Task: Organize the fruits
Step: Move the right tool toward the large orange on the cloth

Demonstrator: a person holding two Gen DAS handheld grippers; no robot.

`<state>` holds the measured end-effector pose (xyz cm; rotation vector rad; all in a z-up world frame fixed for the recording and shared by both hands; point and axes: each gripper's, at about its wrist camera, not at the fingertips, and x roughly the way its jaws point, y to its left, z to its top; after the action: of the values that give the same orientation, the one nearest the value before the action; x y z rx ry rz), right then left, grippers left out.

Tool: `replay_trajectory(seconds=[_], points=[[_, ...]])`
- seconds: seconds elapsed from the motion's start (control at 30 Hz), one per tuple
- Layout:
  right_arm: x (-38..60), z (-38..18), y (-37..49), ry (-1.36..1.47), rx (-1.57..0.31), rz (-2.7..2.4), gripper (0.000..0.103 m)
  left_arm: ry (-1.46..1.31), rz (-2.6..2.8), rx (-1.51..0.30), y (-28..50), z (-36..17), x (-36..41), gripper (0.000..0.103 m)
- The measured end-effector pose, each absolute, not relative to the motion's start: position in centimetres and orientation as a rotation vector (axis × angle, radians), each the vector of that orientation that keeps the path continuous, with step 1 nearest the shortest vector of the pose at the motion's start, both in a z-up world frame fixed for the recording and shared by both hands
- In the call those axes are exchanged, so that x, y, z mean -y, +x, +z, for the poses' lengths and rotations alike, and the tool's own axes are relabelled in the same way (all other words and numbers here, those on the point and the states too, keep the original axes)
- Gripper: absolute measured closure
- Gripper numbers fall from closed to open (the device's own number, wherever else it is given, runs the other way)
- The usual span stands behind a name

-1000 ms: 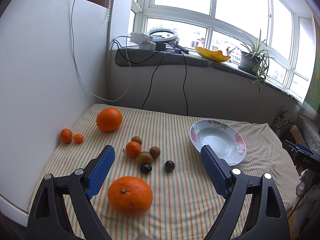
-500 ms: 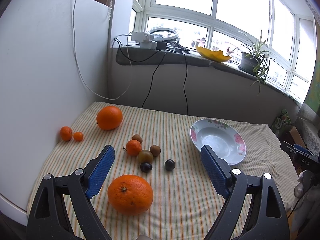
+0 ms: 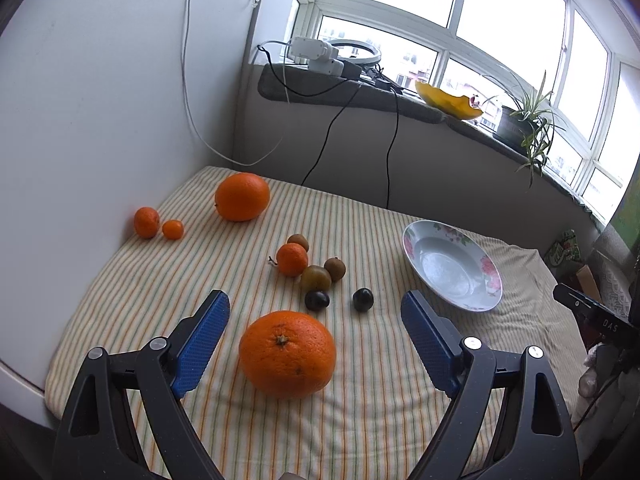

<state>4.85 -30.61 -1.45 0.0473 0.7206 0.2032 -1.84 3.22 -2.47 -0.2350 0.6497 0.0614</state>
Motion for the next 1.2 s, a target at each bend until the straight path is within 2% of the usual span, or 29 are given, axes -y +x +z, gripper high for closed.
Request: replay_trajectory(seconds=[0.5,1.2], points=[[24.8,-2.4,5.8,0.071,-0.803,0.449,0.001,-0.422,0.028,-0.697,-3.1,-5.2,-6.4,0.015],[12.8,-4.7,7.7,0.039,-0.979,0.796,0.001,-0.496,-0.033,-0.769,-2.8,-8.1,-7.0,0.019]])
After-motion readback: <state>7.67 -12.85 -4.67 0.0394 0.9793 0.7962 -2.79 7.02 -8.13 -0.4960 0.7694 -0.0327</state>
